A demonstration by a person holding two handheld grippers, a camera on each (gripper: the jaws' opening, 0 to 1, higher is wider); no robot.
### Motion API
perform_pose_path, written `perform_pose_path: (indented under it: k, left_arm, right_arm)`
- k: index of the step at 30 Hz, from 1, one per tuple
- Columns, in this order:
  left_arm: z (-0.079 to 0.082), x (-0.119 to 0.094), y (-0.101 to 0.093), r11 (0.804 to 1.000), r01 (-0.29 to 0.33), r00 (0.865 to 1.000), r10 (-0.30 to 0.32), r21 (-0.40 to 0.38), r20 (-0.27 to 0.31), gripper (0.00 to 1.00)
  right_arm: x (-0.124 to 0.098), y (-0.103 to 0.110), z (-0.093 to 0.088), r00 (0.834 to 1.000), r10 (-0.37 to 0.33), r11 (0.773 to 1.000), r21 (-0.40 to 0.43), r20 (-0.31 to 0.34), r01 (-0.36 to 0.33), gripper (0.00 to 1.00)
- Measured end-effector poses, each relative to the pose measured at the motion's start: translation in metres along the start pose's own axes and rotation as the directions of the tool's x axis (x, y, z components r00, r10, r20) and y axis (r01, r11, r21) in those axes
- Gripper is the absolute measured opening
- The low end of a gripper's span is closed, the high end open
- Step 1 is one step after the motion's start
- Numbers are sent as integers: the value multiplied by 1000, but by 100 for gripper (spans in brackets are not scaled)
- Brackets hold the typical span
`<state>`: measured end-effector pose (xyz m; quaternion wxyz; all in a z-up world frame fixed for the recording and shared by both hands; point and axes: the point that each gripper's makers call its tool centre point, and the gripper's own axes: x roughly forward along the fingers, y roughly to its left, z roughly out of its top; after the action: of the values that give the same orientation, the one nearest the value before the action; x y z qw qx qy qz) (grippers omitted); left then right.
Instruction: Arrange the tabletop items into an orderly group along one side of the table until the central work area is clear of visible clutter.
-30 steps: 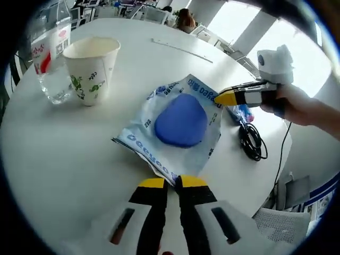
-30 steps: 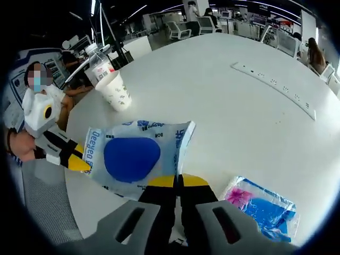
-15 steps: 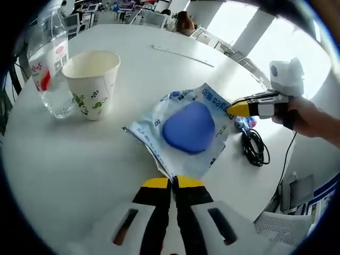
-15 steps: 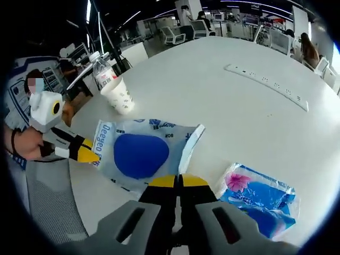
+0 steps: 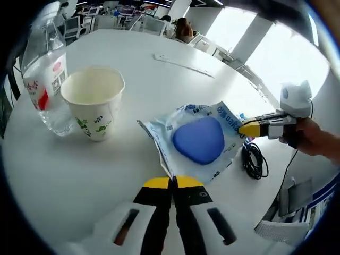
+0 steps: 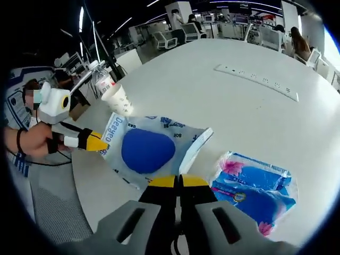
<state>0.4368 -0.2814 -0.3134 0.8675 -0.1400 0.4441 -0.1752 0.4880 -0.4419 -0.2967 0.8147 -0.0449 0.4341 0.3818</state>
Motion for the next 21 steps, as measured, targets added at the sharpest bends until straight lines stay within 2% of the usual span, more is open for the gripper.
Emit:
perform_pose_path:
  k: [12,21]
  left_arm:
    - [17,2,17,999,-21,999,22,-42,38,0]
    - [22,7,25,998,-40,998,41,-46,37,0]
  right_arm:
    - [4,11,-8,1000,1,999,54,23,-3,0]
    - [9,14,-10,1000,0,997,81,28,-2,0]
